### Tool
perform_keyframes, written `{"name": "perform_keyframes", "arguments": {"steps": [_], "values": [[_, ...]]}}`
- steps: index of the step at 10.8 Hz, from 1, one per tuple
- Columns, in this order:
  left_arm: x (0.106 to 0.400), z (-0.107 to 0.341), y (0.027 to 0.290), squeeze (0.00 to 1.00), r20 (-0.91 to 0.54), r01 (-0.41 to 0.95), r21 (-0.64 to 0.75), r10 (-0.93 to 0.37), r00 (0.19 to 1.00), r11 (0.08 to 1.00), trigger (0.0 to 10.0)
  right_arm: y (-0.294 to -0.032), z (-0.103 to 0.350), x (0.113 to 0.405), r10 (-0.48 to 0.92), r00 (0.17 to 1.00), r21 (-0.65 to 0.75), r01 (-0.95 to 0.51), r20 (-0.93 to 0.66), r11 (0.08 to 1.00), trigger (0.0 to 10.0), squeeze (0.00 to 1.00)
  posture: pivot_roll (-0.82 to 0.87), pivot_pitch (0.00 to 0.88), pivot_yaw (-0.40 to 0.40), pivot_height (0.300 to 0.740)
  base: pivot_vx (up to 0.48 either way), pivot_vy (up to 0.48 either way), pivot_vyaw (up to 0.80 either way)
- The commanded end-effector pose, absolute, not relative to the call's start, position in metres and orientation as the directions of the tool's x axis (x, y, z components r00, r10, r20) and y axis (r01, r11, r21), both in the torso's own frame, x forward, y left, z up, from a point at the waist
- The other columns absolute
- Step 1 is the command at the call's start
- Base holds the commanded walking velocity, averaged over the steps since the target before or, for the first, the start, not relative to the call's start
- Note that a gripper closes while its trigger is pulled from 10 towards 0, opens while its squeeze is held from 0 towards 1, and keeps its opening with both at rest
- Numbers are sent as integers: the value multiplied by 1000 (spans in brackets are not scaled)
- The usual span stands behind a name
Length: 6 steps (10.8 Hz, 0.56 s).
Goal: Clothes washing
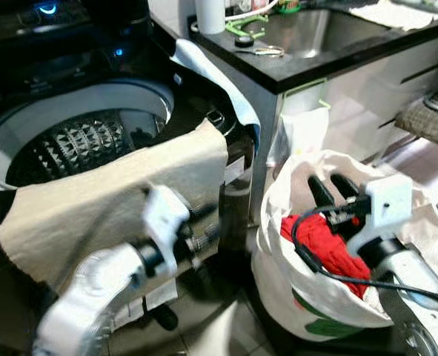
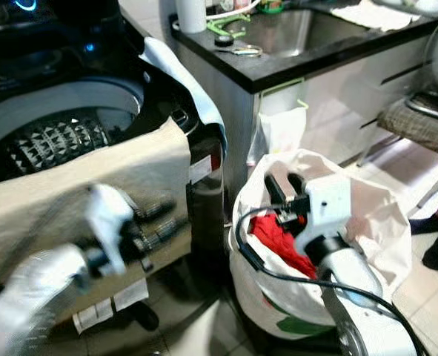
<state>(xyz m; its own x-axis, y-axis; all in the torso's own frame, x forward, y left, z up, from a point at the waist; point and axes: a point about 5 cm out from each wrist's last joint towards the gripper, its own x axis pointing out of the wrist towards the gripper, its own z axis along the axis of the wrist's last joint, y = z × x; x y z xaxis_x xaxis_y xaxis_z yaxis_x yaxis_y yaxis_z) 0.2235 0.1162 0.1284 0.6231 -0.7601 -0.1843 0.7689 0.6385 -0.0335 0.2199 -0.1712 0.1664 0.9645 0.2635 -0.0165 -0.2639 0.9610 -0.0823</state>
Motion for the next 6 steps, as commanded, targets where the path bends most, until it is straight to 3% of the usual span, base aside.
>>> {"name": "perform_keyframes", "arguments": {"steps": [1, 3, 4, 5, 6], "values": [[226, 115, 115, 1000, -282, 773, 19, -739, 612, 634, 10000, -173, 160, 221, 249, 967, -85, -253, -53, 964, 10000, 0, -68, 43, 79, 740, 0, 0, 0], [237, 83, 109, 1000, -397, 739, 98, -655, 643, 666, 10000, -176, 155, 225, 231, 970, -103, -238, -78, 966, 10000, 0, -70, 44, 77, 740, 0, 0, 0], [249, 72, 109, 1000, -390, 659, 159, -566, 726, 735, 10000, -177, 153, 227, 227, 971, -101, -234, -79, 967, 10000, 0, -84, 45, 87, 740, 0, 0, 0], [252, 76, 110, 1000, -346, 629, 174, -551, 759, 758, 10000, -177, 149, 228, 228, 968, -115, -239, -103, 964, 10000, 0, -86, 45, 87, 740, 0, 0, 0], [245, 136, 116, 518, 38, 674, -66, -673, 738, 736, 10000, -191, 132, 222, 163, 974, -132, -184, -157, 974, 10000, 0, -85, 40, 88, 740, 0, 0, 0]]}}
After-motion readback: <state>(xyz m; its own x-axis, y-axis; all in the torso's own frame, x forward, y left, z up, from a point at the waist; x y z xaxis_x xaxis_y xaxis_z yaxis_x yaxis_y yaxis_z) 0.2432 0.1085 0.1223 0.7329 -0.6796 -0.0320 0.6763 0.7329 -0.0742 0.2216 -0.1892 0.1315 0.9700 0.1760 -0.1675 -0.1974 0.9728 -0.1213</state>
